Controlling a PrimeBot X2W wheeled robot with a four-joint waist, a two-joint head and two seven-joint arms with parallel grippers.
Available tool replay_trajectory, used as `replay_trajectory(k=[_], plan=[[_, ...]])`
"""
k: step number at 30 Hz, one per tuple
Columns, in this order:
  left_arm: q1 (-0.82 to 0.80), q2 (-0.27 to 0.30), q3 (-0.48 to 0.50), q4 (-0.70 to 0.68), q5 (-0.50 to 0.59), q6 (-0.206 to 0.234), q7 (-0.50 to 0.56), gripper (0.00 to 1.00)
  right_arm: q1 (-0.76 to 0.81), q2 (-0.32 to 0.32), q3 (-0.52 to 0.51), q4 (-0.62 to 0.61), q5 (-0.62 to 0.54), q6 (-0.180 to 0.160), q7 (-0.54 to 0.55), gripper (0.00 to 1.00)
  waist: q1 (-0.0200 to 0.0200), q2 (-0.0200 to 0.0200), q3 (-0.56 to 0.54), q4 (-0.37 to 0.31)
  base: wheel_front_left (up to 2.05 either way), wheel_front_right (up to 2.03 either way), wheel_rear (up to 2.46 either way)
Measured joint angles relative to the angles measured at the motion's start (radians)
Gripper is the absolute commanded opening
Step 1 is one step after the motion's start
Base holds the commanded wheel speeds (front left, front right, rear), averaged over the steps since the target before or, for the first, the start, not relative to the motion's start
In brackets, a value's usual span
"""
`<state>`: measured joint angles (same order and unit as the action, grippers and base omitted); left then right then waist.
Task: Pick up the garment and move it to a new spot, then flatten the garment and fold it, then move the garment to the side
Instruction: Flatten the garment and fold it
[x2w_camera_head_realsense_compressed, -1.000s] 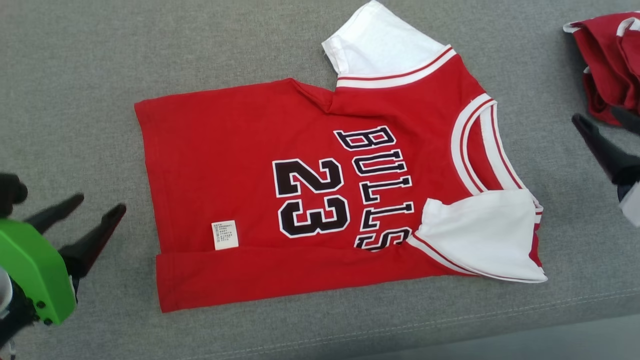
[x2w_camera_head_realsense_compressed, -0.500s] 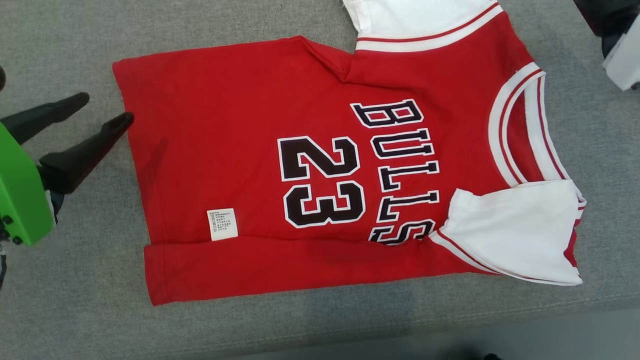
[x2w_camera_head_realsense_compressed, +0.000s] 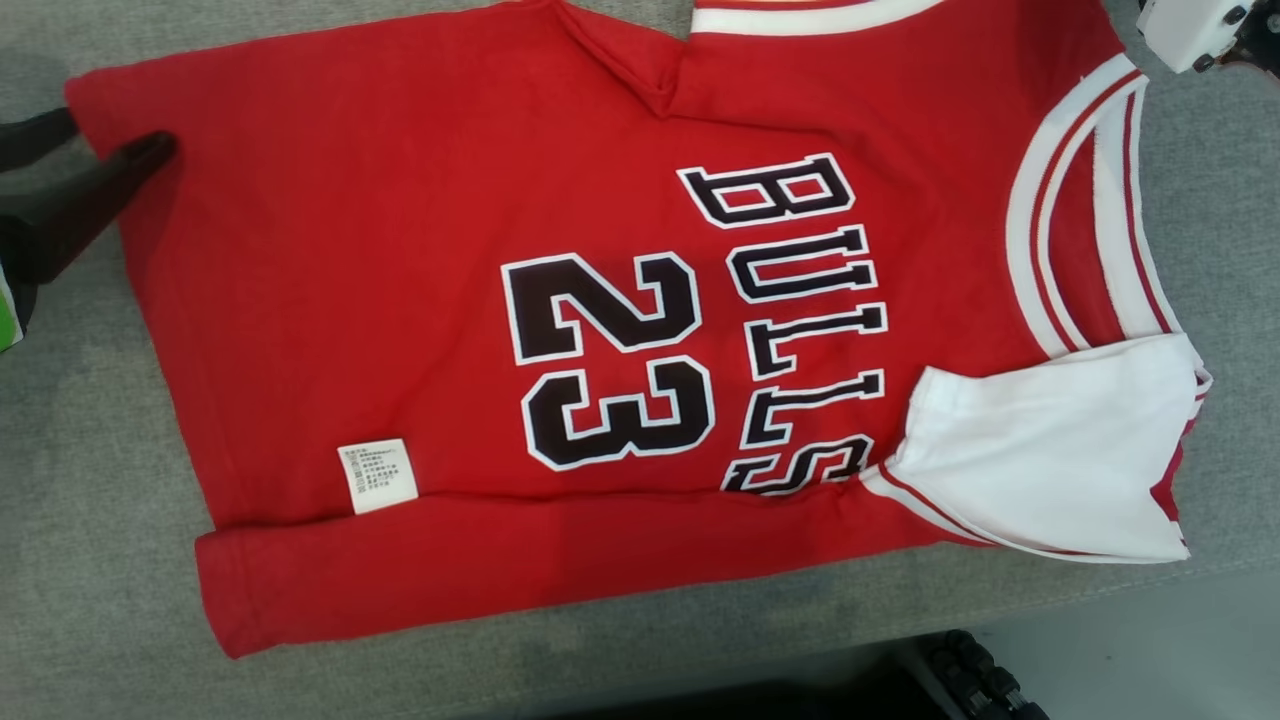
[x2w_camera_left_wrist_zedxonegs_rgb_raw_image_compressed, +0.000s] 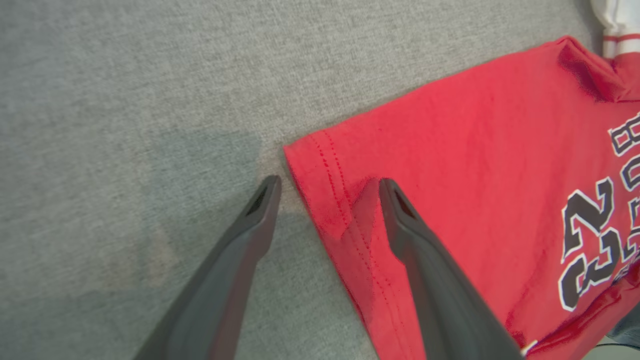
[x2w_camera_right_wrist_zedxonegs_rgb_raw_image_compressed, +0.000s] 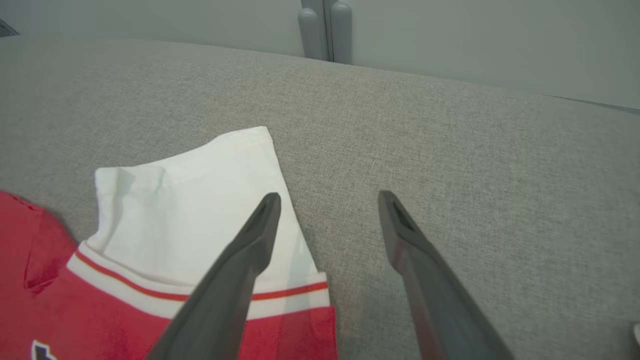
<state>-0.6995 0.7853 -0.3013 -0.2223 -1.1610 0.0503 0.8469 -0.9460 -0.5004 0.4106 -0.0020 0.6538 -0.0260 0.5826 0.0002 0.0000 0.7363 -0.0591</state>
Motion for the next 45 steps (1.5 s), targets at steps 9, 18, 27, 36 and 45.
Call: replay_trajectory(k=[9, 18, 27, 36, 45], plan=[[-0.087, -0.016, -0.017, 0.057, 0.006, 0.002, 0.03, 0.85, -0.049, 0.025, 0.002, 0.082, -0.004, 0.008, -0.02, 1.0, -0.0001, 0.0, 0.023, -0.043, 0.0, 0.0, 0.0], [-0.123, -0.04, -0.043, 0.095, -0.003, -0.002, 0.068, 0.07, -0.072, 0.032, 0.007, 0.155, -0.012, 0.022, -0.042, 1.0, -0.0002, 0.0, 0.025, -0.041, 0.0, 0.0, 0.0], [-0.15, -0.069, -0.081, 0.132, -0.015, -0.006, 0.104, 0.05, -0.097, 0.038, 0.018, 0.215, -0.031, 0.038, -0.063, 1.0, -0.0002, 0.0, 0.007, -0.017, 0.0, 0.0, 0.0], [-0.167, -0.07, -0.093, 0.154, 0.003, -0.008, 0.121, 0.13, -0.113, 0.053, 0.035, 0.252, -0.031, 0.061, -0.063, 1.0, -0.0002, 0.0, -0.007, 0.003, 0.0, 0.0, 0.0], [-0.188, -0.07, -0.095, 0.18, 0.007, -0.016, 0.119, 0.49, -0.123, 0.057, 0.043, 0.287, -0.031, 0.07, -0.072, 1.0, -0.0002, 0.0, -0.014, 0.008, 0.0, 0.0, 0.0]])
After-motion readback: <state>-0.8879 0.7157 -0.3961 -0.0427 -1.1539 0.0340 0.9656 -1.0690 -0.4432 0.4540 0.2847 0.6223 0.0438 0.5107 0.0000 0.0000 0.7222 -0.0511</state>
